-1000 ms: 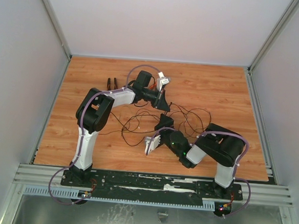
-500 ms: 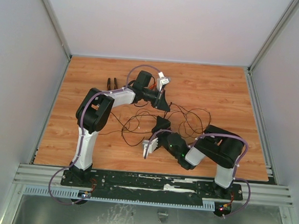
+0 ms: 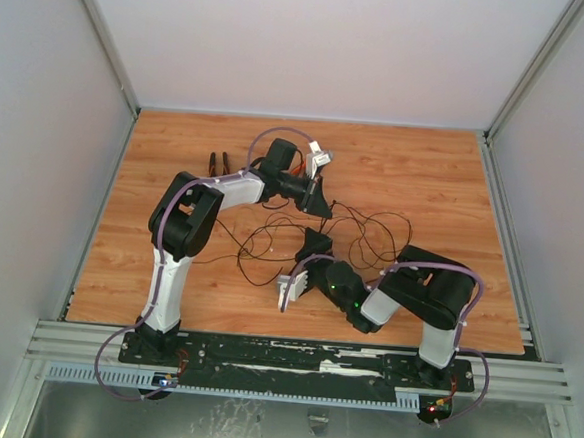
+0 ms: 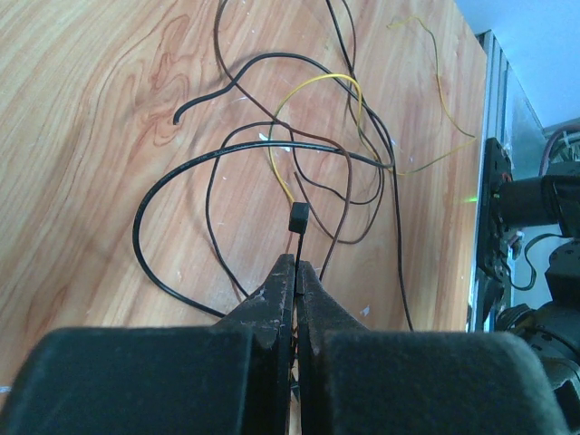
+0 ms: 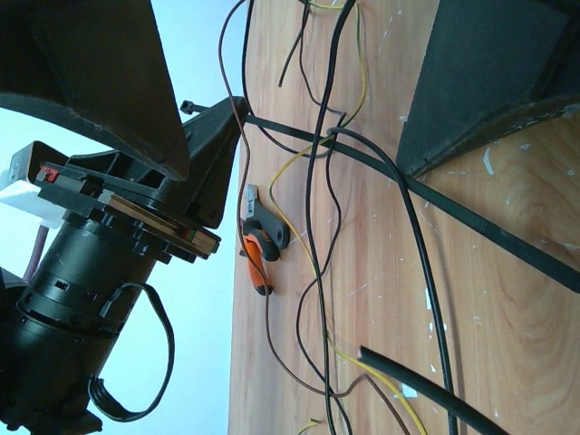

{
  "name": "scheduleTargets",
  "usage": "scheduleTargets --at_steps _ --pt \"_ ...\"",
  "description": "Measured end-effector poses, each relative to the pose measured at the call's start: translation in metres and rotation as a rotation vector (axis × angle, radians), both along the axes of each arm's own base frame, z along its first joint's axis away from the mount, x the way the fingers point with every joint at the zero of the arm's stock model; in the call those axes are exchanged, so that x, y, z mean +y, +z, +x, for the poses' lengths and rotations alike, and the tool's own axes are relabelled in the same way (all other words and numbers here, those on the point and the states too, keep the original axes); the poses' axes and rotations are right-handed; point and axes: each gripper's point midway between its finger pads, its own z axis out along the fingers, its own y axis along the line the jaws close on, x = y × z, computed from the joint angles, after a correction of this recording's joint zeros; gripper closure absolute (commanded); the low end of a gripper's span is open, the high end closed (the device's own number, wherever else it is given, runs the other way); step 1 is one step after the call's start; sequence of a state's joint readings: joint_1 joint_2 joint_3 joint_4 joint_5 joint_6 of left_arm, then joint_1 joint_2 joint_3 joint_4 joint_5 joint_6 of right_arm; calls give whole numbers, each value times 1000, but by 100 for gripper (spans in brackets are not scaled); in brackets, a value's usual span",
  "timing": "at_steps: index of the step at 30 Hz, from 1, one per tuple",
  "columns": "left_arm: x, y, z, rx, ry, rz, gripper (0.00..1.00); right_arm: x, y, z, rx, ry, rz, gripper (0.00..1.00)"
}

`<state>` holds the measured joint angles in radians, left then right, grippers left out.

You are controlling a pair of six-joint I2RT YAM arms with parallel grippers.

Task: Zip-tie the wires
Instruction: Tie the cable at the center of the board.

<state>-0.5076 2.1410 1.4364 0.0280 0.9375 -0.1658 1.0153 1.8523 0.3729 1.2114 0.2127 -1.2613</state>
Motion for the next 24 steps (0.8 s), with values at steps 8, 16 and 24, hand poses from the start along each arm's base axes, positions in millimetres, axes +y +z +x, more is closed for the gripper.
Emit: scheduleTargets --at_steps 8,16,24 --pt "0 0 0 3 1 1 100 11 -1 -13 8 40 0 6" --pt "0 -1 0 8 3 1 100 12 -6 -17 35 42 2 21" --pt "0 0 0 15 6 1 100 9 -22 -22 99 35 -24 57"
